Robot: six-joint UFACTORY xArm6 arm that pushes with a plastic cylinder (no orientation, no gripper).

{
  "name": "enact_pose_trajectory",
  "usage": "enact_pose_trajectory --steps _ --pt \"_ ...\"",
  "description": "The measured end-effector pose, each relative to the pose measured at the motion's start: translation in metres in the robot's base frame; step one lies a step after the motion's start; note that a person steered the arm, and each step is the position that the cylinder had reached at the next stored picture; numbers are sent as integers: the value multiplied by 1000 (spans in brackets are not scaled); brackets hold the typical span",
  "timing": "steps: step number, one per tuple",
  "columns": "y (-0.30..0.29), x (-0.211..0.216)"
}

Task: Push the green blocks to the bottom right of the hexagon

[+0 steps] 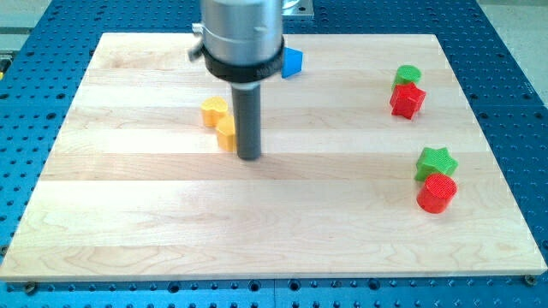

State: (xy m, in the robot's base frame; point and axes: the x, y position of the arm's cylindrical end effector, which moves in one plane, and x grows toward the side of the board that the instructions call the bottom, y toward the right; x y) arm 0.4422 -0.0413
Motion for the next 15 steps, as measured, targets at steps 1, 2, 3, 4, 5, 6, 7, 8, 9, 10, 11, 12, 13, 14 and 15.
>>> enact_pose_trajectory --steps 1,2,3,4,5,6,7,8,9,10,11,12,13,14,15 --pt "21 6" --pt "87 -28" --pt "134 -108" --pt "218 -165" --pt "330 -161" --pt "273 -148" --pt "153 -100" --pt "115 -65" --pt "140 -130" --pt "220 -136" --pt "181 -62" --pt "135 24" --pt "158 34" --pt "242 -2" --pt "334 7"
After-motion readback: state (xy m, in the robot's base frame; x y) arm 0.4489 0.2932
